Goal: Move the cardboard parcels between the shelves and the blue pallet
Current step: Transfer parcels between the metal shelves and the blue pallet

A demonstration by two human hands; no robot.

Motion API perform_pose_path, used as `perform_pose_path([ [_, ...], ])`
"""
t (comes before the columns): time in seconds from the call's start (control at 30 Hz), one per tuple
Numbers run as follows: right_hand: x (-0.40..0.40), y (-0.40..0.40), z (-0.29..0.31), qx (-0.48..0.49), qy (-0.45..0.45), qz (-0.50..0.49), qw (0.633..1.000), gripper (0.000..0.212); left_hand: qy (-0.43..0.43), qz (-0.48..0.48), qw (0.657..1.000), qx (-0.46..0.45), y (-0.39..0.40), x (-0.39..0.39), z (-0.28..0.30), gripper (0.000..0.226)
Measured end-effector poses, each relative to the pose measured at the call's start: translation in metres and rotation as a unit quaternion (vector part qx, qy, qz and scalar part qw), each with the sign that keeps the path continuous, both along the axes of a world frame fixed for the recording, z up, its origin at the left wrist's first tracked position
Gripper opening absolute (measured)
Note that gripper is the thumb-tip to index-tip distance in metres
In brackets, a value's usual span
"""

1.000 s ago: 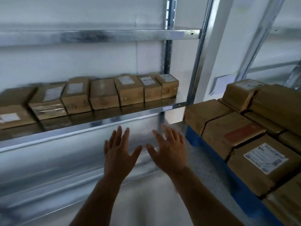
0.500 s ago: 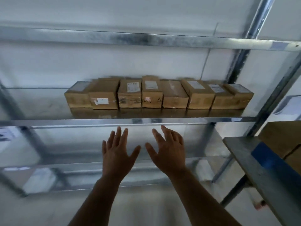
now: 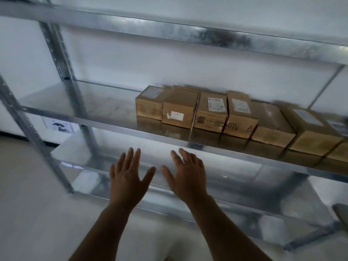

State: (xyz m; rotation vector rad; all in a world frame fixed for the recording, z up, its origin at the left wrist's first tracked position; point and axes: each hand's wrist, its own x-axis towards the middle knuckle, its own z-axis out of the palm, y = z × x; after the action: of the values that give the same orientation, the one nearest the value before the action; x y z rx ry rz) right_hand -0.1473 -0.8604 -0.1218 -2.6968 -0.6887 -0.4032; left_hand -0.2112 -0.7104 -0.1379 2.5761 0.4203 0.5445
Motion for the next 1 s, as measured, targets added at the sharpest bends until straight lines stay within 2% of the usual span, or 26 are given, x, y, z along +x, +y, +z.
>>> perform_pose_path([
  [0.17,0.051,0.06,-0.005,0.025,-0.027,0.027,0.999,0.058,0.028,0.031,0.998,0.038,0.054,0.045,-0.005,0.082],
  [0.33,0.112,0.103,0.0,-0.006,0.01,0.041,0.999,0.071,0.057,0.04,0.996,0.06,0.107,0.1,0.001,0.083],
  [0.5,0.156,0.134,-0.003,-0.02,0.027,0.032,0.999,0.071,0.072,0.04,0.995,0.052,0.136,0.139,-0.004,0.085],
  [0.8,0.205,0.185,-0.008,0.042,0.107,-0.054,0.992,0.068,0.095,-0.042,0.994,0.023,0.196,0.217,-0.008,0.082],
  [1.0,0.242,0.212,0.002,0.086,0.122,-0.149,0.978,0.064,0.061,-0.123,0.991,0.002,0.225,0.279,0.01,0.076],
])
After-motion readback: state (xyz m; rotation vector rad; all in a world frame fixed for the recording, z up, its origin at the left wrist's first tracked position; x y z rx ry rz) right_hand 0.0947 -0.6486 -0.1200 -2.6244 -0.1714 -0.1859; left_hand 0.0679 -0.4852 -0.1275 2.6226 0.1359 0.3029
